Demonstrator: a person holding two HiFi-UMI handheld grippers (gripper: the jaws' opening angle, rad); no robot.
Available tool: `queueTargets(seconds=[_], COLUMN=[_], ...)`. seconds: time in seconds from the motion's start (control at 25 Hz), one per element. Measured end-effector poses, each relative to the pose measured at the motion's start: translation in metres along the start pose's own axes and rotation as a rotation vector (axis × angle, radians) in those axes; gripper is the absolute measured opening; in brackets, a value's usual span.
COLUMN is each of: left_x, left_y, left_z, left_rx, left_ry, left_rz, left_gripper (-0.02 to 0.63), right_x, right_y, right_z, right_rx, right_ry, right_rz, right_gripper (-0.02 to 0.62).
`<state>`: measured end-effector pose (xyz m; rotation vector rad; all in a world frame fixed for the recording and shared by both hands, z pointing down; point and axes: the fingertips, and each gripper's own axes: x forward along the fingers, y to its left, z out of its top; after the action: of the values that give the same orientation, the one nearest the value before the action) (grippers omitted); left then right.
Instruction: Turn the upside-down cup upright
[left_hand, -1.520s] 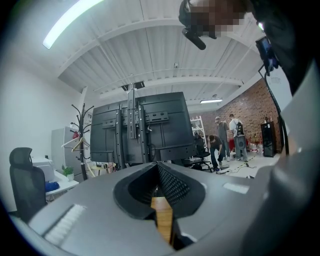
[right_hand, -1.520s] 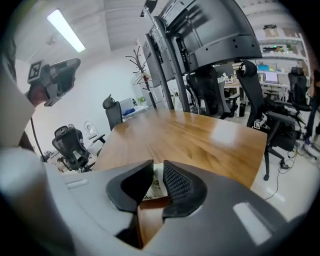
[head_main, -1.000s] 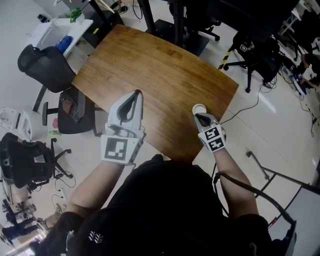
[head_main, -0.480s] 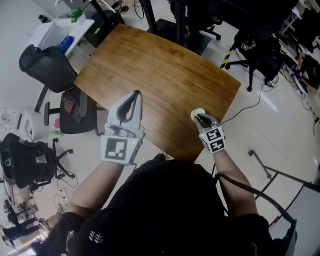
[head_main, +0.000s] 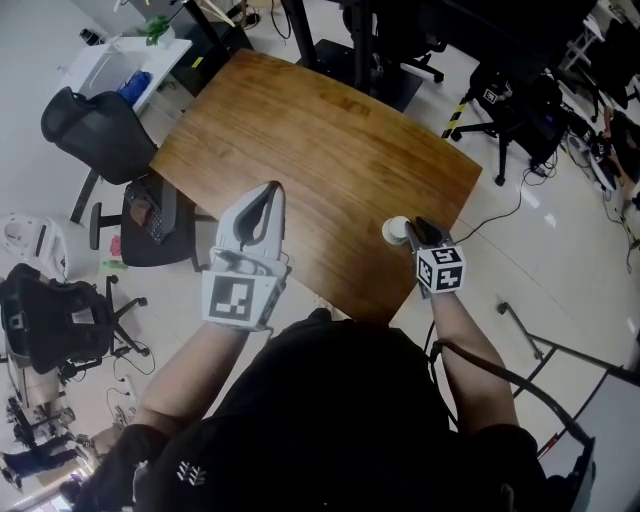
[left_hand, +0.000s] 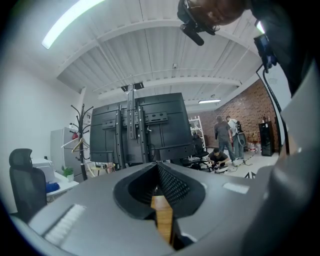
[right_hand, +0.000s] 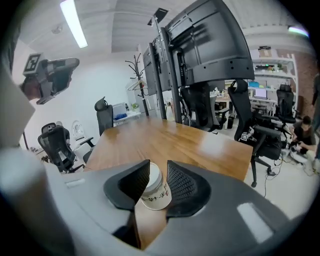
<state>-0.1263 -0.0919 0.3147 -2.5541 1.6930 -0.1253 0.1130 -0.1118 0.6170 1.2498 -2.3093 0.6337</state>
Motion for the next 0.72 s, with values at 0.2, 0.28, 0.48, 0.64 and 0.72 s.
queueTargets(seconds=[0.2,0.28,0.48,0.64,0.72], left_x=[0.014,0.032,0.069,0.074,0.075], left_y=[0.007,-0.003,-0.027,-0.035,-0.039], left_z=[-0.026,-0.043,-0.076,-0.102,-0.107], left_rx=[0.031,0.034,0.026,-0.015,-0.028], left_ry=[0.007,0.018,0.055,0.103,0.112], left_rz=[0.045,0.046,0.032,0.010,-0.013], left_gripper=[0.000,0.000,0.000,0.000,0.000], right_x=[0.007,0.009,0.013,0.015,0.016], right_y=[-0.005,-0.006,-0.010,-0.004,0.000], right_z=[-0.004,-0.005,0.000,-0.004,-0.007], right_rx=[0.067,0.062,0.067,0.089,0.106], right_ry=[0.005,0.011,0.023,0.046,0.045], right_rz=[-0.029,-0.041,-0.060,-0.055,-0.045], right_gripper=[0.107,0.106,0.101,0.094,0.088])
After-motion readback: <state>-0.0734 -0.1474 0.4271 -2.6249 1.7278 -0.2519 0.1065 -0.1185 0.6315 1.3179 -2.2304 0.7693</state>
